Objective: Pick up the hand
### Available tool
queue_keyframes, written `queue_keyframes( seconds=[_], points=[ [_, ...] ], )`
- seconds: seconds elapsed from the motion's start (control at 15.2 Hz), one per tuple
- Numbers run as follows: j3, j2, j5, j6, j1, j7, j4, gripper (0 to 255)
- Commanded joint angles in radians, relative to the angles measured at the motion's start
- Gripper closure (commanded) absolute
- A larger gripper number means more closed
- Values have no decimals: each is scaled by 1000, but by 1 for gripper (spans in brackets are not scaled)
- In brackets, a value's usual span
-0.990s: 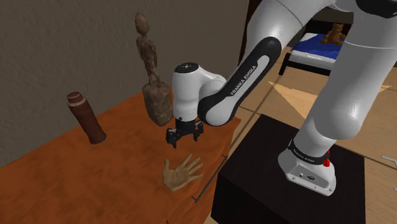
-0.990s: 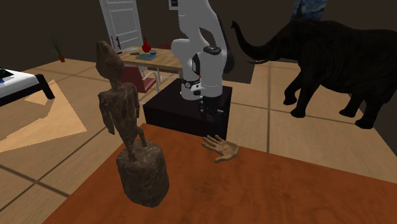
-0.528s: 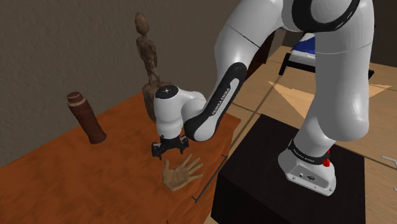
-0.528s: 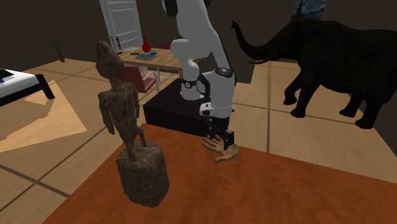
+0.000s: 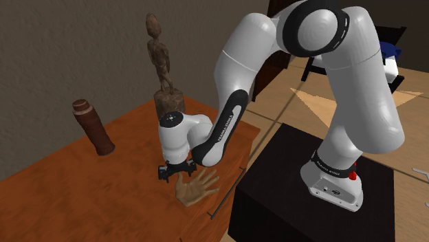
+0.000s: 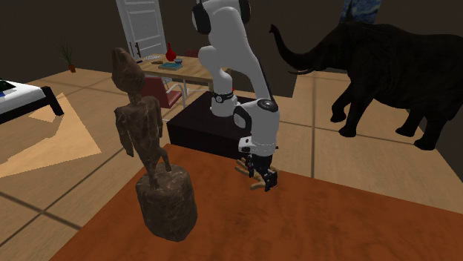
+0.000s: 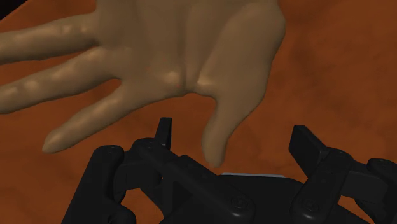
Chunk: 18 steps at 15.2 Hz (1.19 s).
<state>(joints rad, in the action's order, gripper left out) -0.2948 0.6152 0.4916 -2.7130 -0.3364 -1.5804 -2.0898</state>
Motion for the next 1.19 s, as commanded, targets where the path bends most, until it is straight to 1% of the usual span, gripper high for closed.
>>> queue_keyframes(
  seconds=[0.0,0.2,0.26,0.86,1.12],
  points=[
    [15,25,13,-17,-11,-10,9,0],
    [26,45,23,-30,-20,-18,17,0],
    [25,43,22,-29,-19,-17,15,255],
    [26,45,23,-30,-20,-18,17,255],
    [-2,-5,-2,2,3,2,-2,255]
  ],
)
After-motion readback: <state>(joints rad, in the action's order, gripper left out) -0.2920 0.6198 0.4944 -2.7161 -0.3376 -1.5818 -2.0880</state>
